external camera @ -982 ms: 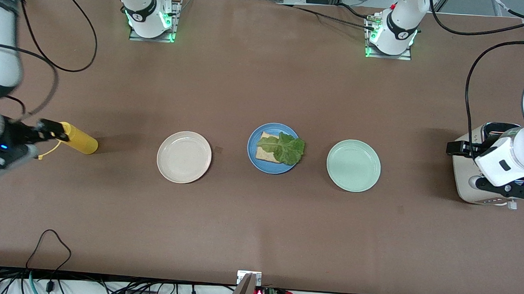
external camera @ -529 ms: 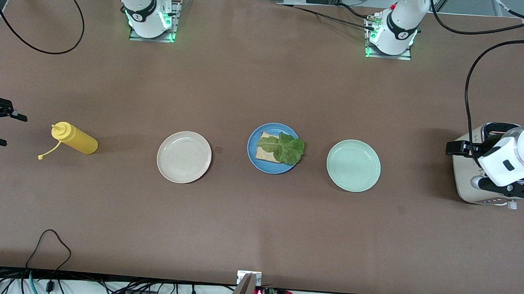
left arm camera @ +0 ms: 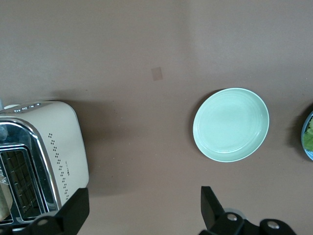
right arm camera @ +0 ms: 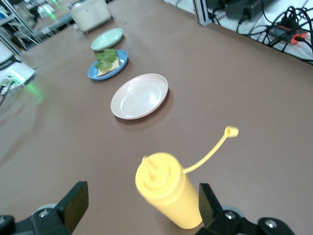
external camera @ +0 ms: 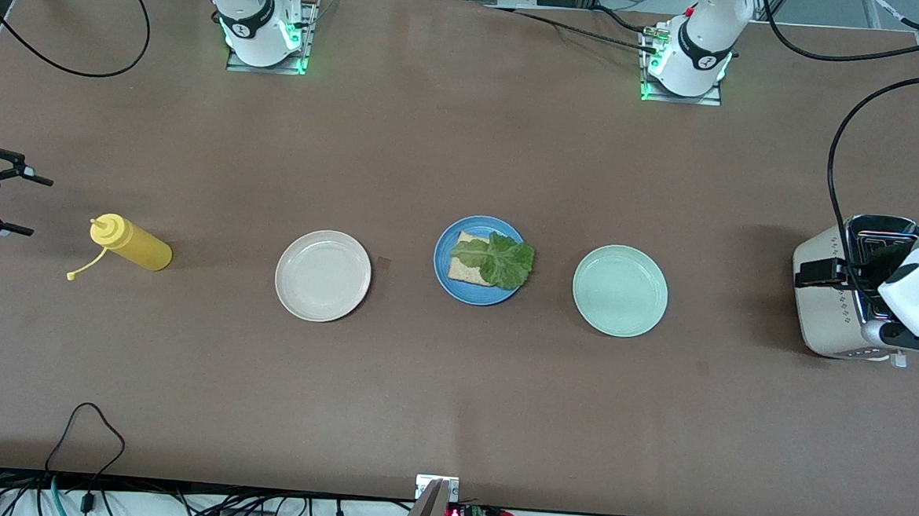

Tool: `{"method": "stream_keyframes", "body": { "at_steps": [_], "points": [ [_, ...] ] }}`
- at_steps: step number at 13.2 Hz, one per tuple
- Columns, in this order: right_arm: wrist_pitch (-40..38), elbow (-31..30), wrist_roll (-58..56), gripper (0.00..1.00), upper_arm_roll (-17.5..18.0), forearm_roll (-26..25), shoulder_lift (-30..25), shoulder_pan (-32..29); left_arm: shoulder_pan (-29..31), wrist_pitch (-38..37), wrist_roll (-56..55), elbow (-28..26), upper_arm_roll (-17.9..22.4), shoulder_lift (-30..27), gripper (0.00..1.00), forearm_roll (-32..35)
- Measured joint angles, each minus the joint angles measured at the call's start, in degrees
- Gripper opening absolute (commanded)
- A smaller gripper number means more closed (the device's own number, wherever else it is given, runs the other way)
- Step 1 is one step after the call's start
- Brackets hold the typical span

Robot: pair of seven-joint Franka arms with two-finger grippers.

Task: Make sandwich in blue plate with both arms
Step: 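Grasp the yellow squeeze bottle with the right gripper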

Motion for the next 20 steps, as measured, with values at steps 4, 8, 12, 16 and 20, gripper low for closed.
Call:
{"method": "stream_keyframes", "body": {
  "at_steps": [4, 8, 12, 16, 20],
  "points": [
    [-4.34, -0.40, -7.53, 1.00, 0.01, 4.07, 6.04, -3.50, 0.04, 0.03, 0.00, 0.03, -0.03, 0.00, 1.00, 0.00],
    [-4.36, -0.43, -11.16, 1.00, 0.30, 6.09, 10.75, -3.51, 0.20, 0.13, 0.00, 0.18, 0.09, 0.00, 1.00, 0.00],
    [-4.29, -0.31, -14.72, 1.00, 0.54, 7.97, 11.03, -3.50, 0.71, 0.36, 0.10, 0.22, 0.06, 0.00, 1.00, 0.00],
    [-3.73, -0.40, -17.62, 1.00, 0.72, 9.12, 13.65, -3.42, -0.51, 8.35, 0.10, -0.22, -0.15, 0.36, 1.00, 0.01],
    [-3.06, -0.39, -19.71, 1.00, 1.00, 12.72, 17.25, -3.01, -0.84, 6.31, 0.10, -0.70, -0.18, 0.27, 1.00, 0.02]
  ]
}}
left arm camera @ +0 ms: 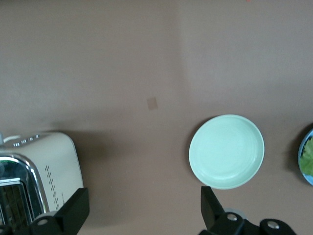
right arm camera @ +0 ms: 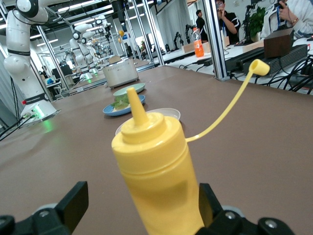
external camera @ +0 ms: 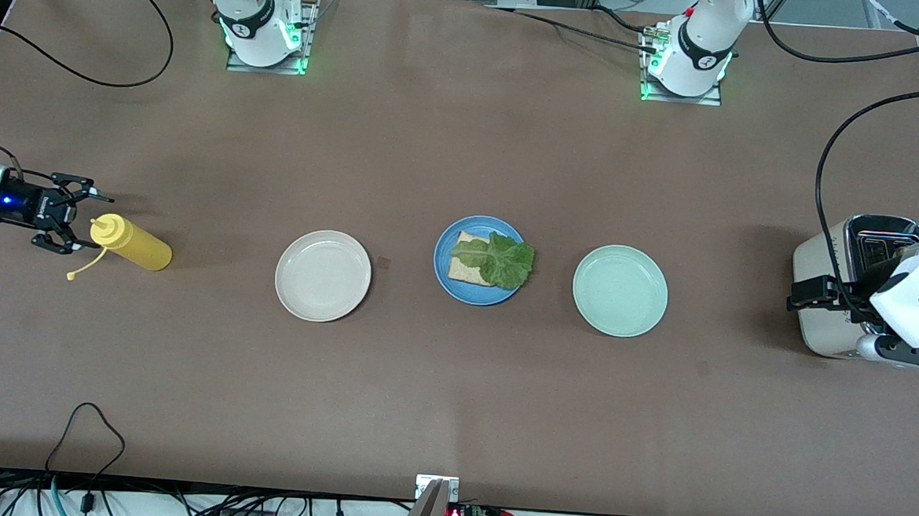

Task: Make sandwich in blue plate with both arms
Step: 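Grasp the yellow squeeze bottle with the right gripper, then lift the bottle and carry it toward the blue plate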

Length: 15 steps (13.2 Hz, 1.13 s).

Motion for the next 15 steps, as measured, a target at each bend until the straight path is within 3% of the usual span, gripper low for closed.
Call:
{"method": "stream_keyframes", "body": {
  "at_steps": [5, 8, 9, 11, 13, 15],
  "points": [
    [1.33, 0.00, -1.69, 1.00, 0.25, 3.88, 1.86, 2.62, 0.03, -1.06, 0.00, 0.00, -0.03, -0.13, 1.00, 0.34],
    [1.96, 0.00, -2.57, 0.86, 0.24, 4.09, 3.08, 3.37, 0.01, -1.15, 0.00, 0.00, -0.14, -0.13, 1.00, 0.59],
    [2.43, 0.01, -3.33, 0.76, 0.24, 4.33, 3.67, 3.50, 0.01, -1.15, 0.00, 0.00, -0.16, -0.13, 1.00, 0.60],
    [2.65, 0.02, -4.32, 0.43, 0.26, 4.89, 4.52, 3.81, 0.00, -1.22, 0.00, 0.00, -0.18, -0.13, 1.00, 0.61],
    [3.17, 0.22, -4.66, 0.18, 0.31, 5.28, 4.58, 4.08, 0.00, -1.43, 0.00, 0.00, -0.18, -0.13, 1.00, 0.61],
    [3.39, 0.48, -4.68, 0.10, 0.32, 5.32, 4.57, 4.27, 0.00, -1.54, 0.00, 0.00, -0.18, -0.13, 1.00, 0.61]
  ]
}}
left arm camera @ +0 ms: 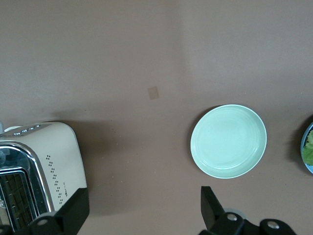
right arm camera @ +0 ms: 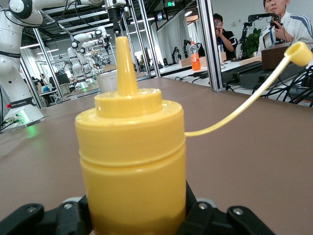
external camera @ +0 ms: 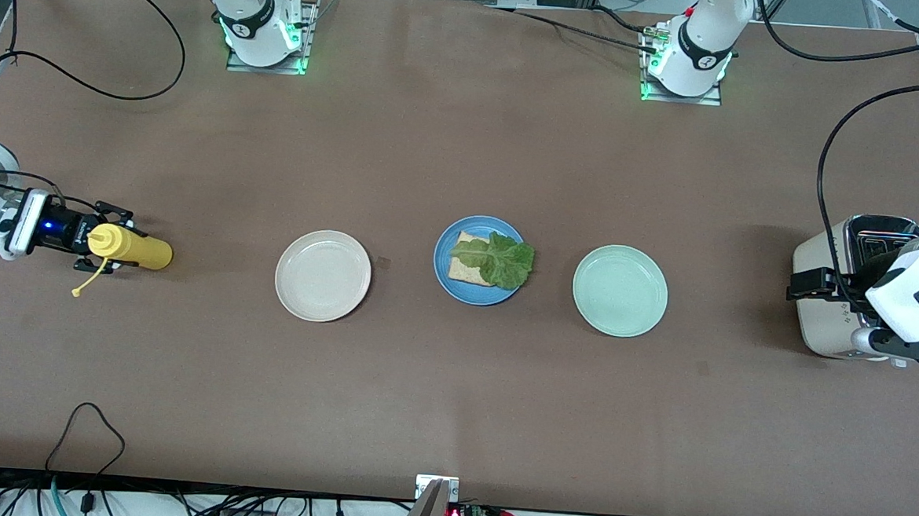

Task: Make sandwich in blue plate with both arms
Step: 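Lift the bottle and carry it toward the blue plate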

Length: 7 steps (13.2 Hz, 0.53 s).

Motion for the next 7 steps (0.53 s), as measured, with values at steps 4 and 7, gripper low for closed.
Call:
{"method": "stream_keyframes", "body": {
  "at_steps": [4, 7],
  "points": [
    [3.10, 3.09, 3.93, 0.08, 0.07, -3.83, -4.26, 1.98, 0.01, -1.30, 0.00, 0.00, 0.00, -0.01, 1.00, 0.03],
    [6.38, 4.96, 14.73, 0.05, 0.37, -12.24, -13.78, 7.51, 0.07, -1.67, 0.00, 0.01, 0.01, -0.04, 1.00, 0.06]
  ]
}}
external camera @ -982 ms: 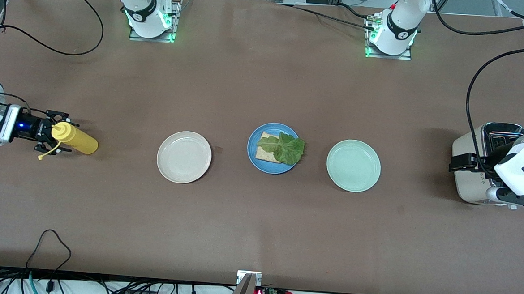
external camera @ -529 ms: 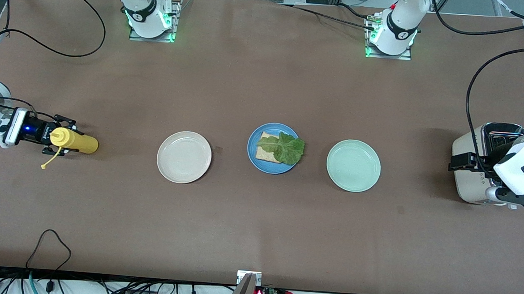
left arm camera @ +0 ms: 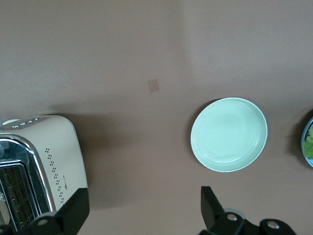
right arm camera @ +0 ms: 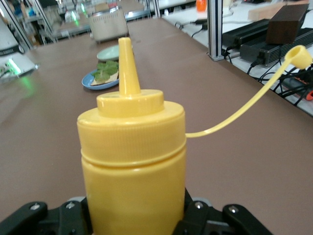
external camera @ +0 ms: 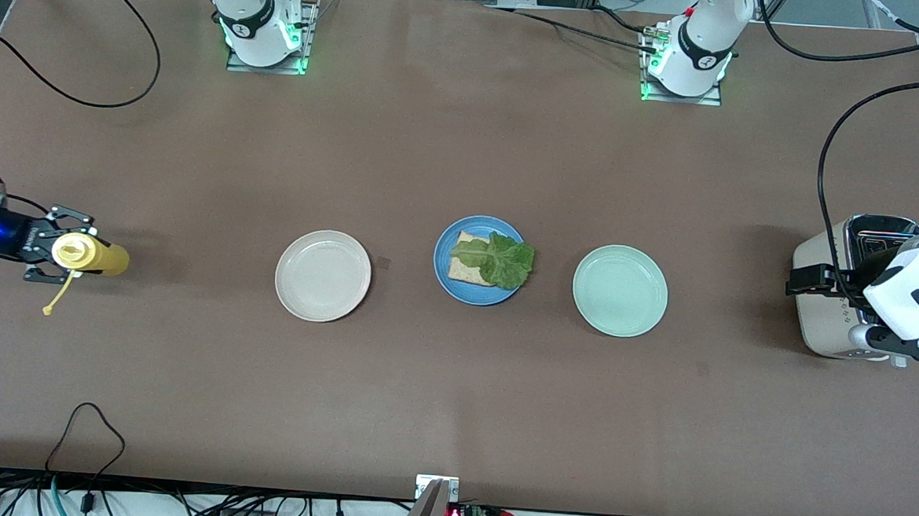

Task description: Make sandwich in blue plate with both arms

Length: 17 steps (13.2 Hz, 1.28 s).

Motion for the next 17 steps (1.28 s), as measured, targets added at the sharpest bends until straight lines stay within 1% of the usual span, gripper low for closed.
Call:
{"method": "stream_keyframes", "body": {
  "at_steps": [1, 2, 4, 5, 7, 9, 10, 12, 14, 17],
  "points": [
    [1.94, -0.01, 2.29, 0.00, 0.07, -2.29, -2.71, 3.12, 0.03, -0.06, 0.00, 0.00, 0.01, 0.00, 1.00, 0.01],
    [4.82, -0.05, 4.59, 0.00, 0.13, -4.61, -4.74, 6.75, 0.05, -0.13, 0.00, 0.00, 0.01, -0.01, 1.00, 0.01],
    [11.08, -0.04, 9.07, 0.00, 0.26, -9.64, -6.47, 14.09, 0.07, -0.26, 0.00, 0.01, 0.01, -0.02, 1.00, 0.02],
    [14.01, 0.41, 11.61, 0.00, 0.31, -13.38, -6.63, 17.69, 0.09, -0.36, 0.00, 0.02, 0.02, -0.03, 1.00, 0.02],
    [18.23, 2.44, 19.79, 0.00, 0.40, -24.41, -6.67, 25.22, 0.11, -0.54, 0.00, 0.02, 0.02, -0.03, 1.00, 0.03],
    [19.26, 5.11, 30.65, 0.00, 0.47, -35.10, -6.79, 32.88, 0.11, -0.59, 0.00, 0.02, 0.02, -0.03, 1.00, 0.03],
    [19.42, 5.88, 36.49, 0.00, 0.47, -39.39, -6.82, 36.63, 0.11, -0.63, 0.00, 0.02, 0.02, -0.03, 1.00, 0.03],
    [21.35, 6.03, 46.36, 0.00, 0.46, -46.08, -6.45, 43.49, 0.09, -0.79, -0.04, 0.01, 0.02, -0.03, 1.00, 0.03],
    [23.17, 6.06, 54.77, 0.00, 0.37, -51.38, -5.11, 49.52, 0.09, -1.26, -0.04, 0.01, 0.02, -0.03, 1.00, 0.03],
    [24.04, 7.34, 63.54, 0.00, 0.25, -61.92, -2.05, 57.43, 0.08, -2.14, -0.04, 0.01, 0.02, -0.03, 1.00, 0.03]
  ]
}}
